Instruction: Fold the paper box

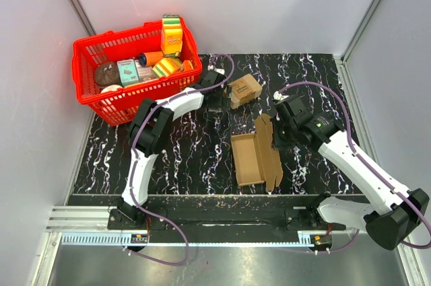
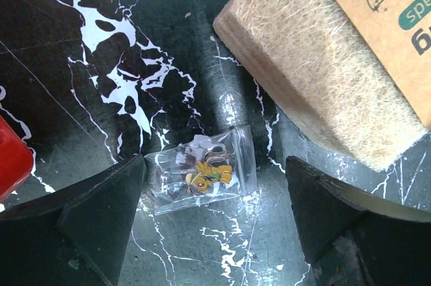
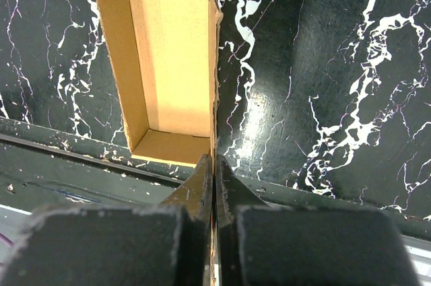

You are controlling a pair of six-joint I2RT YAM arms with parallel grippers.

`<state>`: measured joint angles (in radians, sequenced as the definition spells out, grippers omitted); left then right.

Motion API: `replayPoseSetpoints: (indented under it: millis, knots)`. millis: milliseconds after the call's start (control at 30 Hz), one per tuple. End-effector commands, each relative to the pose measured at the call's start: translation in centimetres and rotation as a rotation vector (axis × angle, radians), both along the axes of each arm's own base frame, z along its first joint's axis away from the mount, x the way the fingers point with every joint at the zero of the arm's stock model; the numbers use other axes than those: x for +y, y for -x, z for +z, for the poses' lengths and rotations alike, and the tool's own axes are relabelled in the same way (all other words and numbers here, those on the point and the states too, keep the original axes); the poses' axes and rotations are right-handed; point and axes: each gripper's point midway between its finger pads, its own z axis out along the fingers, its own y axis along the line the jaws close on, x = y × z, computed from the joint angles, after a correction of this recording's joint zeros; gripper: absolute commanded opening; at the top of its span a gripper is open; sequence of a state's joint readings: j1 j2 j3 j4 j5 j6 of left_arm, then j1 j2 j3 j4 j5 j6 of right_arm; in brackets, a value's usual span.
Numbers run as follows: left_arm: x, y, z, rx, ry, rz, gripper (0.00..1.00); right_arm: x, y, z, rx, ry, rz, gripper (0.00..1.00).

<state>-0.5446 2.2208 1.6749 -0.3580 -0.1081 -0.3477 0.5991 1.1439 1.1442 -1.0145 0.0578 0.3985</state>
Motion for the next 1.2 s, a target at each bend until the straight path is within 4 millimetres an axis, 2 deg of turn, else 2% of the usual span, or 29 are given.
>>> replayPoseSetpoints:
  millis: [0,167,367,667,933,1167]
  knots:
    - [0.2,-1.5,0.9,-0.044,-0.018,0.020,0.89,0.6,-0.4,1.1,-0.045,-0.048,0.026,0.00]
    - [0.1,-1.2,0.0,-0.029,-0.037,0.005,0.83,0.7,-0.4,1.0,-0.043,-0.048,0.029,0.00]
    - [0.1,-1.0,-0.1,-0.038,-0.087,-0.006,0.69,0.7,-0.5,1.1,-0.049,-0.046,0.031,0.00]
    - [-0.1,-0.5,-0.6,-0.029,-0.161,-0.025,0.59,0.6,-0.4,1.0,-0.049,-0.046,0.034,0.00]
    - [-0.1,-0.2,-0.7,-0.022,-0.157,-0.029,0.54,0.7,-0.5,1.0,-0.050,-0.048,0.034,0.00]
    - [-0.2,-0.2,0.8,-0.051,-0.138,-0.034,0.52,0.7,-0.6,0.9,-0.051,-0.048,0.037,0.00]
